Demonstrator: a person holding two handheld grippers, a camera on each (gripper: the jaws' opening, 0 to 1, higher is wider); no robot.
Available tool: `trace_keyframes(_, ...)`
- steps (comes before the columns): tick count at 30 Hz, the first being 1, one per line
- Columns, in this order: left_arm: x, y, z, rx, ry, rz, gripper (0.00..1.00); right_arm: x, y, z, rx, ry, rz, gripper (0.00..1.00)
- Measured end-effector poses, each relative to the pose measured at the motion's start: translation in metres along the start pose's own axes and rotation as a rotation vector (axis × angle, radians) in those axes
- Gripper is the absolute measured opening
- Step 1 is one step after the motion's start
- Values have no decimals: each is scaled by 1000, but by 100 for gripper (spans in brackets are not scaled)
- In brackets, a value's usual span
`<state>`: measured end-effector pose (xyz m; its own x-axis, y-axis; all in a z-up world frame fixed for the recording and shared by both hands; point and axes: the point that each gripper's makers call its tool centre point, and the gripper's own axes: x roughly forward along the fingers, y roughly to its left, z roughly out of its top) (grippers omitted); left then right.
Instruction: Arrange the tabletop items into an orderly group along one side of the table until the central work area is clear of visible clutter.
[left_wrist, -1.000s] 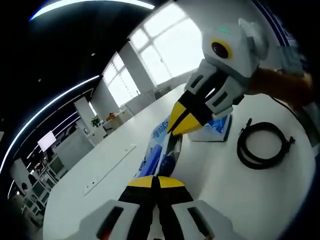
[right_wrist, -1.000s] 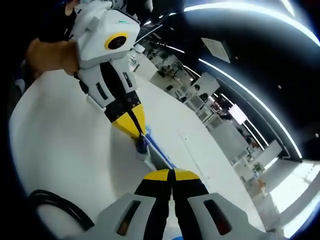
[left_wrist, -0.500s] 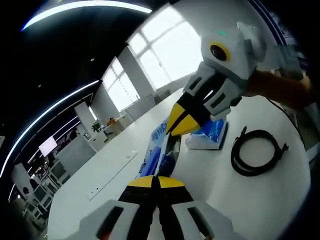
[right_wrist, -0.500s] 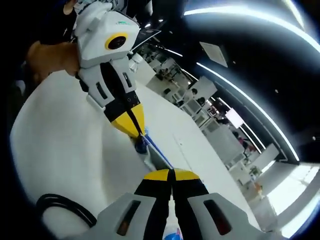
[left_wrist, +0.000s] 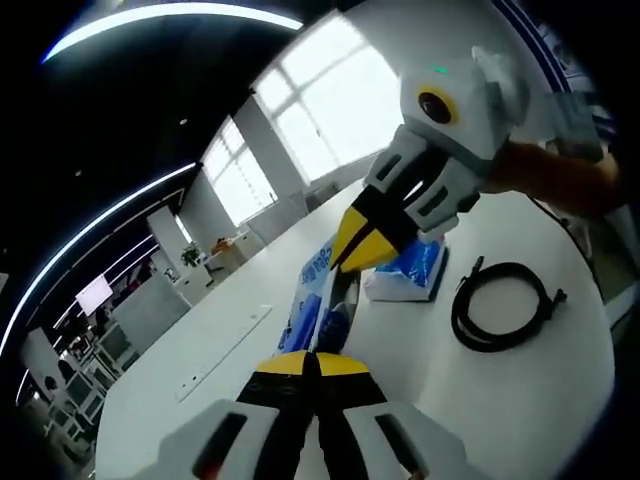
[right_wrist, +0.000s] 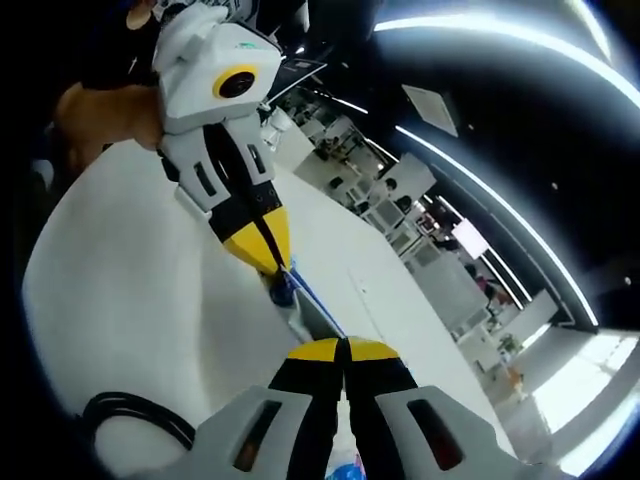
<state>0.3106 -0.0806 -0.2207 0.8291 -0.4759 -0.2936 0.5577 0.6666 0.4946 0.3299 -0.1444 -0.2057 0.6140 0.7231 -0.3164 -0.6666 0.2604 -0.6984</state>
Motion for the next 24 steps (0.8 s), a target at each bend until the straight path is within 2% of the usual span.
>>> trace_keyframes(3, -2, 2, 3, -2, -7, 6, 0, -2, -1, 2, 1, -3, -2, 0)
trace_keyframes(5, 4, 9, 7, 0, -10, 10, 0, -3, -2, 4, 0, -5, -5, 0)
trace_keyframes(13, -7, 2, 16, 7, -27, 15, 0, -7, -10, 11, -8, -15, -18, 0)
trace_keyframes(19, -12, -5, 16, 14, -28, 12, 0, -9, -11, 11, -10, -14, -18, 0)
trace_keyframes(24, -12, -13, 8, 14, -21, 7, 0, -7, -2, 7, -3, -8, -12, 0)
